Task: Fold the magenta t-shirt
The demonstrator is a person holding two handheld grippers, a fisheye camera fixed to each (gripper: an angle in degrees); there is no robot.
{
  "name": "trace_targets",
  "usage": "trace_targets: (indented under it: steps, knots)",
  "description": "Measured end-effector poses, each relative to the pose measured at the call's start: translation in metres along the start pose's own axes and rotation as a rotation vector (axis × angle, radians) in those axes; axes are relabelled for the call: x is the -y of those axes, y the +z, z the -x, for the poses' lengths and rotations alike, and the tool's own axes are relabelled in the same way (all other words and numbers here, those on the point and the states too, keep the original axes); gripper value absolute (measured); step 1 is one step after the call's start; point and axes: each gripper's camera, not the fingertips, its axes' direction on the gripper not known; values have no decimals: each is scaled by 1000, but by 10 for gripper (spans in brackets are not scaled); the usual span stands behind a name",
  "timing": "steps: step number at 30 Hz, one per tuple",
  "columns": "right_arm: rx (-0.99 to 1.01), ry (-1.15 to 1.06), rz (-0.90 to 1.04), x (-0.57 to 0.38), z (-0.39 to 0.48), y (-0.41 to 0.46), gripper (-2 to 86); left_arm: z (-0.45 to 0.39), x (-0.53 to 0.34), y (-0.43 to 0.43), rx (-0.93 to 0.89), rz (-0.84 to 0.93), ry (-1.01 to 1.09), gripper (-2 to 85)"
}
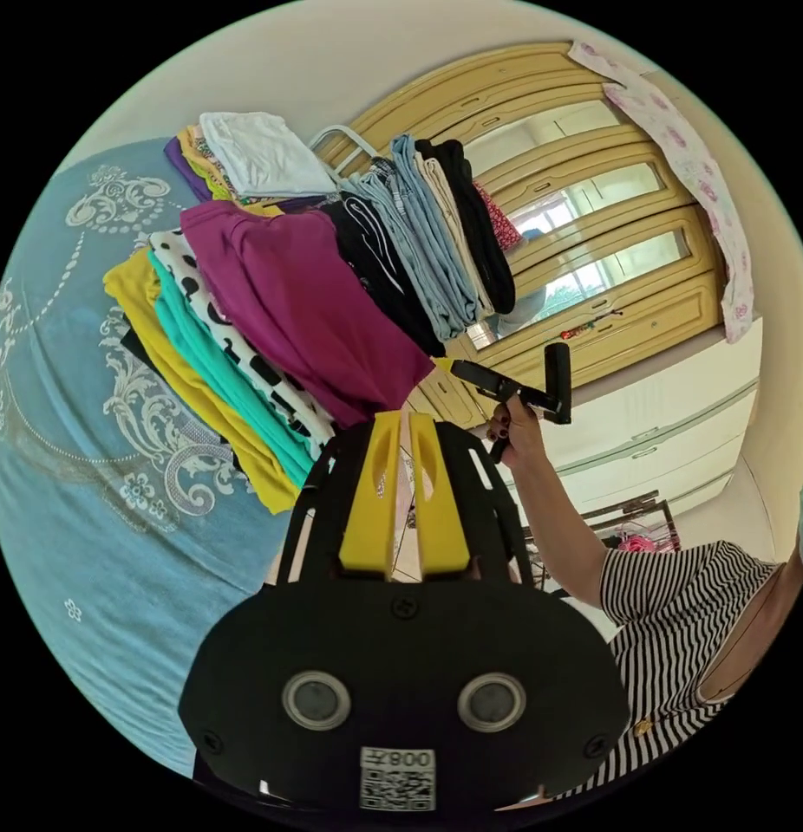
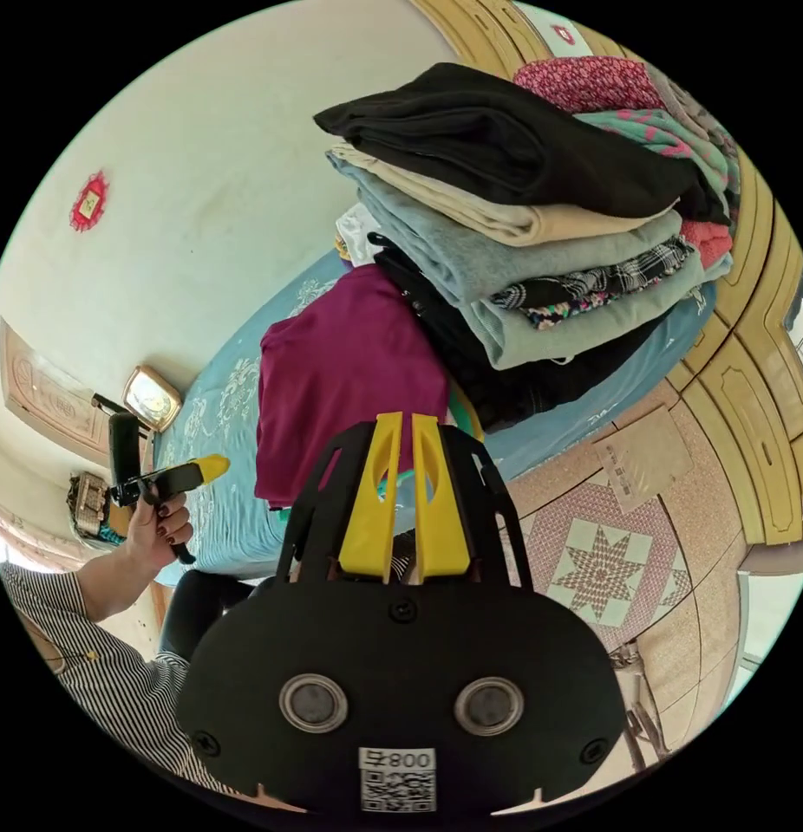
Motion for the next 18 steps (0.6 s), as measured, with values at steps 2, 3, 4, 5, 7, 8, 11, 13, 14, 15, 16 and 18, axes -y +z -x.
trace_targets:
  steps: [2,3,4,5,7,8,11,13,14,15,16,18]
  knots:
    - [16,-45,-36,-6,11,-6,10,-4,11,6,29,15,38,10]
    - [14,-56,-36,-6,14,-6,8,-5,17,10,82,32,55,7]
    - [1,-76,-33,-7,18,-4,5,-5,20,14,147,52,62,5]
    - [-34,-80,-29,-8,20,-2,3,-3,21,16,180,67,67,4]
    - [-71,-55,-19,-11,15,2,2,9,18,24,289,138,41,2]
    - [-45,-46,-15,-14,10,2,1,12,15,23,292,146,36,2]
    - [20,-64,-39,-25,1,-4,1,23,2,7,210,90,-24,2]
    - [9,-76,2,-29,-3,3,1,22,-7,-4,237,78,0,2]
    - [1,-83,52,-30,-7,11,1,23,-8,-5,254,92,6,2]
    - [-10,-91,78,-32,-10,17,1,26,-10,-6,274,129,6,2]
    - [-38,-97,120,-35,-16,28,1,28,-13,-11,266,136,2,1]
    - [-7,-48,121,-40,-30,27,1,28,-20,-27,246,109,-4,1]
